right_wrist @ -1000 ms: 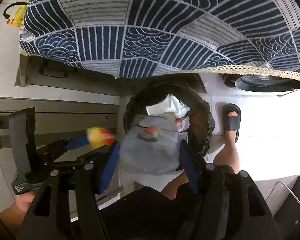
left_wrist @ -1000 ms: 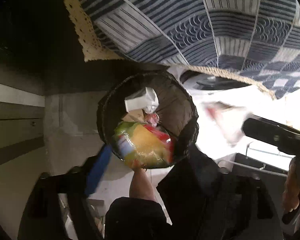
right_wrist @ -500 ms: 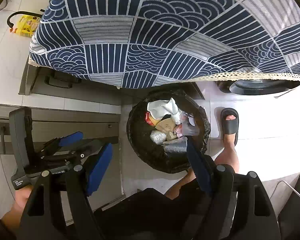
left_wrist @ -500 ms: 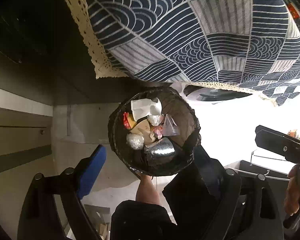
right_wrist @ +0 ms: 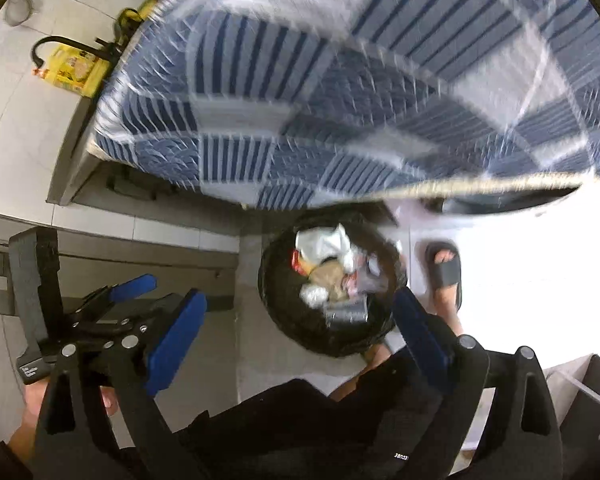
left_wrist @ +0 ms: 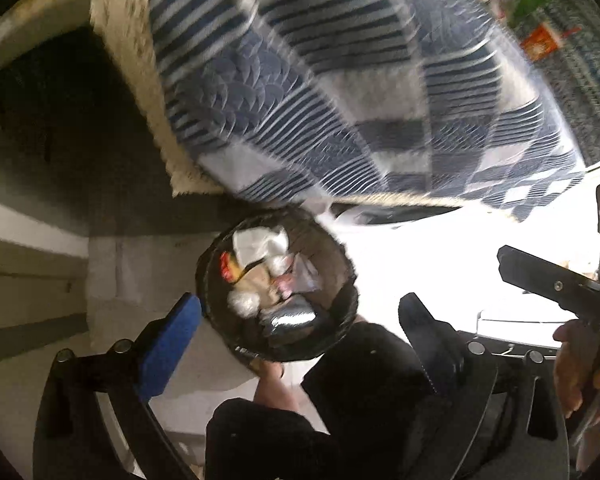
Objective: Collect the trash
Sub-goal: 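Raise both open tools from the bin back toward the tissues on the counter, then grasp the white tissue nearest the right tool with the right tool, then grasp the other white tissue with the left tool while the right tool holds its tissue, then carry both white tissues down over the trash bin with both tools, then open both tools to drop the tissues into the bin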
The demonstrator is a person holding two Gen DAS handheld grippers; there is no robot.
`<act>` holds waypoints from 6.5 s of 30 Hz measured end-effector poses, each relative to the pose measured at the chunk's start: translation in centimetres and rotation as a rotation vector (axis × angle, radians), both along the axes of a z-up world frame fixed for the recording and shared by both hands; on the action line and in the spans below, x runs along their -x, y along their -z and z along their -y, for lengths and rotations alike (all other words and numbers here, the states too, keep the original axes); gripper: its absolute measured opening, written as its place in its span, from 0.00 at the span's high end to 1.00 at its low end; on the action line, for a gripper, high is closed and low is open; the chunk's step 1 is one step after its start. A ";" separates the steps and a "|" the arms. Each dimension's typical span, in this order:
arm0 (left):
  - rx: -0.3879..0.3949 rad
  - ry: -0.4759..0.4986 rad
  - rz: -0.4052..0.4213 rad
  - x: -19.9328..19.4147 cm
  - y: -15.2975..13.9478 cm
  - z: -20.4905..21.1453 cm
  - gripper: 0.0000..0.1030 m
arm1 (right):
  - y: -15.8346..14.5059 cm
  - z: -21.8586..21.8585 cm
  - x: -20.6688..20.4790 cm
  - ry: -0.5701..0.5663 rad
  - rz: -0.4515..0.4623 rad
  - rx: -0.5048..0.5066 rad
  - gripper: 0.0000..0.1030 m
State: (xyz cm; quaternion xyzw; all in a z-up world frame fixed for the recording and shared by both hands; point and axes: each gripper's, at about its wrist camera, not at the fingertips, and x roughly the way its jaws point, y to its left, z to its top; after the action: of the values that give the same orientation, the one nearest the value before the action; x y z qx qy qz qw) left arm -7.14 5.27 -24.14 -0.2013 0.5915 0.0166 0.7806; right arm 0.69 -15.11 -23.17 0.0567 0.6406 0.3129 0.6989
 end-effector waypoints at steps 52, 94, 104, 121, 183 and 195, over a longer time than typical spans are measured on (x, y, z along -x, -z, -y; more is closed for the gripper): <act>-0.227 -0.054 0.242 -29.6 -16.5 -1.4 0.07 | -12.2 -0.8 -34.6 -0.087 0.358 -0.141 0.05; -0.192 -0.153 0.089 -41.4 -10.5 -4.6 0.62 | -6.2 -9.2 -44.6 -0.354 0.433 -0.107 0.67; -0.169 -0.164 0.146 -39.2 -12.4 -4.3 0.71 | -8.0 -8.0 -42.1 -0.333 0.507 -0.073 0.70; -0.141 -0.062 0.291 -30.2 -16.4 -1.2 0.72 | -13.3 -4.8 -30.5 -0.268 0.544 -0.034 0.70; -0.018 0.093 0.090 0.1 -3.9 0.2 0.72 | -4.5 -3.2 3.2 -0.104 0.203 0.041 0.68; 0.007 0.084 -0.038 0.1 1.8 -0.2 0.71 | 1.7 -2.7 2.6 -0.076 0.038 0.081 0.65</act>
State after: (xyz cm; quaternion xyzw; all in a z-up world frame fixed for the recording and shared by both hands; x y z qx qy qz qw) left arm -7.26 5.42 -25.92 -0.1787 0.6141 -0.0145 0.7686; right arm -1.90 -12.38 -24.85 -0.0019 0.6411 0.3140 0.7002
